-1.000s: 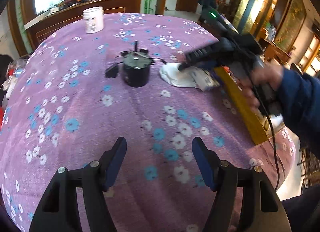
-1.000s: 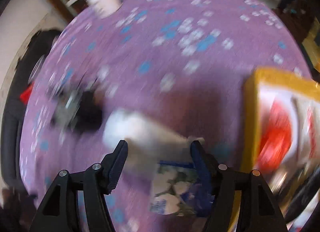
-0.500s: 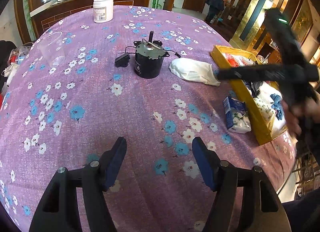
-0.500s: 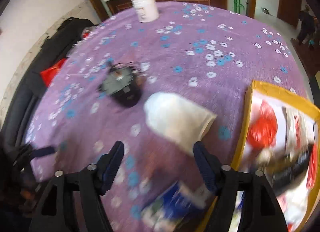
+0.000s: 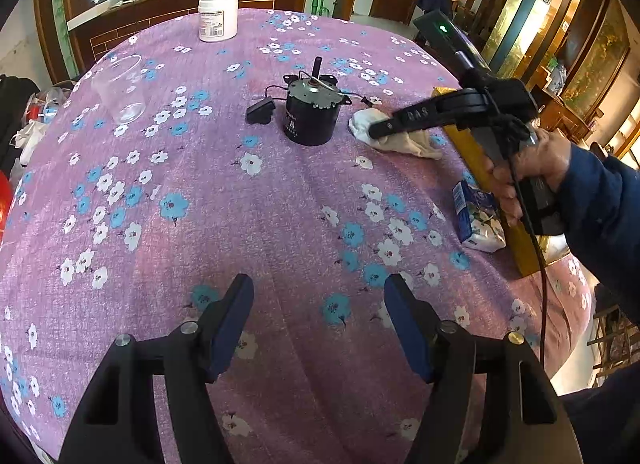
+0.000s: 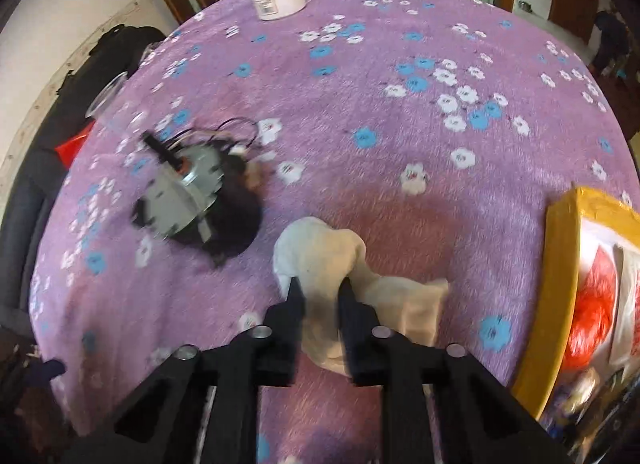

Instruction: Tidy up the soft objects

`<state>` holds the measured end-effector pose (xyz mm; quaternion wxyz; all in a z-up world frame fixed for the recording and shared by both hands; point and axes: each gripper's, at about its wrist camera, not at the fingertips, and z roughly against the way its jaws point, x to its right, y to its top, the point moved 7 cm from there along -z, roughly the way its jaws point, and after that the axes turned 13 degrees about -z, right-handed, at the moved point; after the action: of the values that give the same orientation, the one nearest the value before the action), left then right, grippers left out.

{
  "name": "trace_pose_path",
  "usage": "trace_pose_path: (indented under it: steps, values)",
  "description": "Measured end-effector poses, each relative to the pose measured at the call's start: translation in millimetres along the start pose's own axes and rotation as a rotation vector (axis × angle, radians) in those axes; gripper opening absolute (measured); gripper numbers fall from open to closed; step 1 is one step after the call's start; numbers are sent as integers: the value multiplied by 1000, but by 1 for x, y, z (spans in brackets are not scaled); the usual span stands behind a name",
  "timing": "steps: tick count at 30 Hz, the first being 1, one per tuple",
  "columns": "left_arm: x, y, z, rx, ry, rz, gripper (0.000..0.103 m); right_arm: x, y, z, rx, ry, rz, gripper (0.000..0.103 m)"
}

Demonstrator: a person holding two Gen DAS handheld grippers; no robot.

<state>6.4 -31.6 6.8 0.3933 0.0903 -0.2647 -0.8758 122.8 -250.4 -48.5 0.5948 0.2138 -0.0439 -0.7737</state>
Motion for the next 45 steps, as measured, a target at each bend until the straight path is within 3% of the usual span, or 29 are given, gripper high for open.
trace_pose_path:
  steps: [4,9,13,20,26,31,34,38,45]
  values:
    - [5,10,-4,10,-14,-16,67,-1,-26,55,83,114,-27,14]
    - [28,28,-15,5,-67,-55,67,19,-58,123,195,156,-67,14]
    - [70,49,-29,-8,-144,-115,81,46,-83,155,247,149,-132,15]
    - [139,78,-74,-77,-186,-206,82,90,-112,190,303,112,-231,15]
    - [162,84,-110,-144,-125,-243,82,111,-133,211,324,98,-254,15]
    - [158,83,-136,-186,-23,-258,82,118,-140,216,322,98,-248,15]
    - [153,84,-142,-168,26,-272,82,118,-141,211,308,105,-249,15]
    - [157,83,-134,-127,38,-296,51,112,-139,200,285,115,-234,15]
    - [147,71,-118,-113,70,-292,51,93,-133,176,234,128,-203,15]
